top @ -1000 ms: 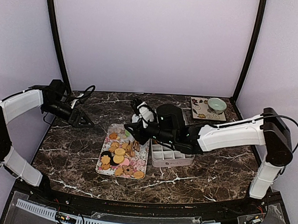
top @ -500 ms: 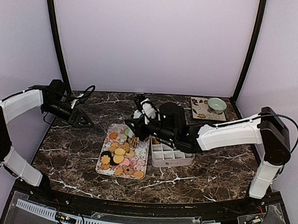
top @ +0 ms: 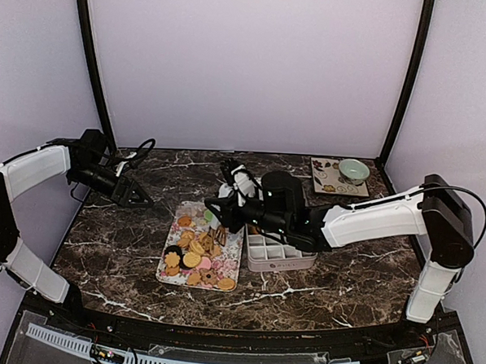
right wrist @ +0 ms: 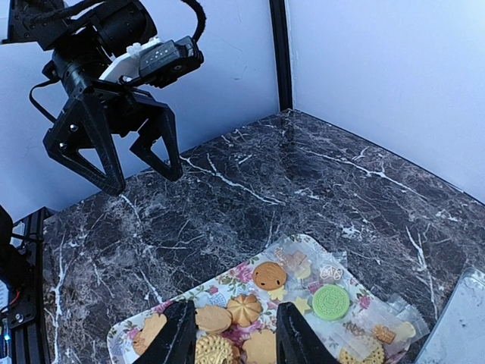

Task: Pack the cookies
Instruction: Pick up the fake cookies from the plate.

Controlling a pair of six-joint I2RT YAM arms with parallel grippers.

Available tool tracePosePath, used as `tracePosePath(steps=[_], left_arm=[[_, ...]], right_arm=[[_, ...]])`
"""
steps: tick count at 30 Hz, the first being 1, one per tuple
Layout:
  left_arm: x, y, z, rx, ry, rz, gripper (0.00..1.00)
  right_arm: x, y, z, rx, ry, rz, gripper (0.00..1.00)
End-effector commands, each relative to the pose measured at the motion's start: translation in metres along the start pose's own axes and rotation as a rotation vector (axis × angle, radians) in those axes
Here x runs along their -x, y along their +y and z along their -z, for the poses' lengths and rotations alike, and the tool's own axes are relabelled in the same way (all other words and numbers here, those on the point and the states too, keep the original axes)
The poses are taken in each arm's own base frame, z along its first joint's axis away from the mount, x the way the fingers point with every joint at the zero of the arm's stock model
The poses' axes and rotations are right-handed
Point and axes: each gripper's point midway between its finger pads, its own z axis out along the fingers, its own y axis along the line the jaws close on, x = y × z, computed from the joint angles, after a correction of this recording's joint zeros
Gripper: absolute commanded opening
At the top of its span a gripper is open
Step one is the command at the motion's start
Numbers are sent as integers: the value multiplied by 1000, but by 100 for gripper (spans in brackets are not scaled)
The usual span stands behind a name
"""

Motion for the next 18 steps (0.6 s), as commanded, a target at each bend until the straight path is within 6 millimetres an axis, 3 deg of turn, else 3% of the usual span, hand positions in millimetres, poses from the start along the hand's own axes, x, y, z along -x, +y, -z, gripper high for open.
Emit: tracePosePath(steps=[1, 5, 11, 18], left_arm=[[4, -6, 8, 3, -8, -18, 98], [3, -5, 6, -3, -7, -11, 98], [2, -3, 4, -4, -4, -4, 98], [3, -4, 6, -3, -9, -8, 98]], right_arm=[[9, 12, 3, 77, -46, -37, 37], [-1, 17, 6, 88, -26, -39, 39], [-14, 3, 6, -2, 7, 9, 38], [-12, -12, -3, -106, 27, 88, 38]])
